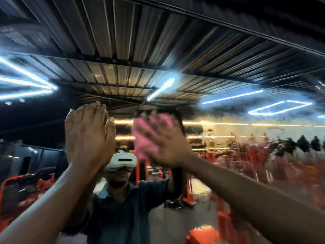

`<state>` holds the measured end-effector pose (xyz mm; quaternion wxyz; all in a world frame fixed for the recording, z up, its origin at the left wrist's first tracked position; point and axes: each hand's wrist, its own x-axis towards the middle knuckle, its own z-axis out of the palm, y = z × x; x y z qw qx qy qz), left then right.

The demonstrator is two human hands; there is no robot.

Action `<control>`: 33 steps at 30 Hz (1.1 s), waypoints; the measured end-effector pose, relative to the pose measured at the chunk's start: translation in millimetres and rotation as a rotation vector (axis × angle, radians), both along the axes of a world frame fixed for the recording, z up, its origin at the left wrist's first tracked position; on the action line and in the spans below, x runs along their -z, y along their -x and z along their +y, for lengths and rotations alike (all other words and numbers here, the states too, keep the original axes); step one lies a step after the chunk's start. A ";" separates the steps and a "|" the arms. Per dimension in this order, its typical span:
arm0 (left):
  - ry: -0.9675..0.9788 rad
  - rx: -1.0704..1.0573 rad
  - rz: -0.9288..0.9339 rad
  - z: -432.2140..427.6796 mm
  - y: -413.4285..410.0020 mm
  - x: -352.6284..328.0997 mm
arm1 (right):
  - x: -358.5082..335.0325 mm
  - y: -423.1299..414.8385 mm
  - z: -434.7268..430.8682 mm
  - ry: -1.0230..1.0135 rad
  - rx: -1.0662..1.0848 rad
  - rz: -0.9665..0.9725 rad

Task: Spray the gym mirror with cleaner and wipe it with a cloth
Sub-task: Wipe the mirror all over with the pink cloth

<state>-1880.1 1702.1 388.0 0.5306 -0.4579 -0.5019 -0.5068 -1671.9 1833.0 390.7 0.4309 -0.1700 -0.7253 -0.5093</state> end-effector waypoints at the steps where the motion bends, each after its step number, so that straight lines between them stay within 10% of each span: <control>1: 0.000 -0.007 -0.007 3.2 -6.8 0.9 | -21.3 -18.2 13.6 0.041 0.004 0.157; 6: -0.029 -0.054 -0.013 17.3 -34.1 -0.2 | -73.8 -51.2 44.2 0.289 -0.090 1.141; 11: -0.039 -0.068 0.000 26.6 -47.1 -9.0 | 34.5 -22.5 3.5 0.115 -0.061 0.024; 13: -0.032 -0.081 0.013 31.5 -49.4 -11.0 | 31.9 -47.1 19.5 0.029 -0.023 -0.127; 20: -0.054 -0.176 0.040 45.9 -46.1 -13.6 | -64.9 -112.5 75.3 0.326 -0.015 1.126; 27: -0.106 -0.088 -0.084 68.6 -62.3 -15.9 | 47.6 -81.4 39.6 0.028 0.046 -0.159; 30: -0.104 -0.016 -0.024 71.8 -88.8 -17.5 | 1.6 -123.4 72.9 -0.042 0.059 0.045; 33: -0.048 -0.005 0.049 79.7 -115.6 -16.5 | -53.9 -164.1 114.7 0.069 0.028 0.728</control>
